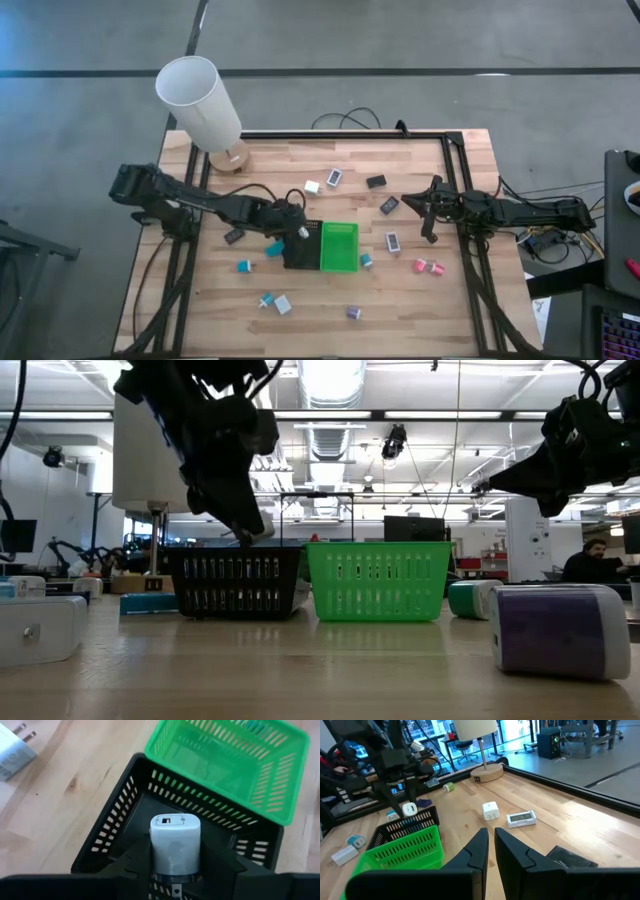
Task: Pick & Place Office items
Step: Put the black white charger adapter into the black bin, then put the white timer into the green bin
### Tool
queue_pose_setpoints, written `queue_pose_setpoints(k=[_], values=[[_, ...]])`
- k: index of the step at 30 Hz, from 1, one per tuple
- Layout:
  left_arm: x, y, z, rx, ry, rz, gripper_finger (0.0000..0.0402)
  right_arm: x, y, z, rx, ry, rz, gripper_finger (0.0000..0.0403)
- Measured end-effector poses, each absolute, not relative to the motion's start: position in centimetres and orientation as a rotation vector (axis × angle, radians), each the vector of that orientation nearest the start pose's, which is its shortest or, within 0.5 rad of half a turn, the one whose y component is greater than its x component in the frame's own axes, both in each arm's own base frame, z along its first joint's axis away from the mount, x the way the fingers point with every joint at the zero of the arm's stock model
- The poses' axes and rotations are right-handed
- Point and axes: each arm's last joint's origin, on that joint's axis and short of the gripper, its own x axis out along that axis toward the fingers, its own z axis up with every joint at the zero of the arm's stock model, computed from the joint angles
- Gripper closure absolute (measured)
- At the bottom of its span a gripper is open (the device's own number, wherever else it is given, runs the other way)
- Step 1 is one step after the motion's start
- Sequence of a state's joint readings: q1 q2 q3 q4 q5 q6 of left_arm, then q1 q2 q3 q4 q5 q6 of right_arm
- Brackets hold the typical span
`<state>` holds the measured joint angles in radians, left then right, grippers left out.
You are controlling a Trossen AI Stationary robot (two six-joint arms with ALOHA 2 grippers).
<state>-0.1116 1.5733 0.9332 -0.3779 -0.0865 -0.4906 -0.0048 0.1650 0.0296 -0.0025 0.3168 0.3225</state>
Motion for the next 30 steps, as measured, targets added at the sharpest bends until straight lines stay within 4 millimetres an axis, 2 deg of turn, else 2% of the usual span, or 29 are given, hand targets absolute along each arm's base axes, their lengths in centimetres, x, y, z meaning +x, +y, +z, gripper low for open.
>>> queue_pose_setpoints(k=[12, 21, 25, 30], values=[[30.3, -2.7, 18.3, -0.381, 1.06, 0.203, 0.027, 10.5, -1.0, 16.0, 0.297, 0.085, -0.341, 0.0369], [30.4, -2.6, 18.4, -0.399, 1.064, 0.181, 0.0155, 10.5, -1.0, 16.0, 0.297, 0.086, -0.341, 0.0369], [30.6, -2.7, 18.8, -0.408, 1.058, 0.153, 0.014, 10.5, -1.0, 16.0, 0.297, 0.086, -0.341, 0.0369], [31.3, -2.8, 19.9, -0.346, 1.022, 0.104, 0.014, 10.5, -1.0, 16.0, 0.297, 0.086, -0.341, 0.0369]])
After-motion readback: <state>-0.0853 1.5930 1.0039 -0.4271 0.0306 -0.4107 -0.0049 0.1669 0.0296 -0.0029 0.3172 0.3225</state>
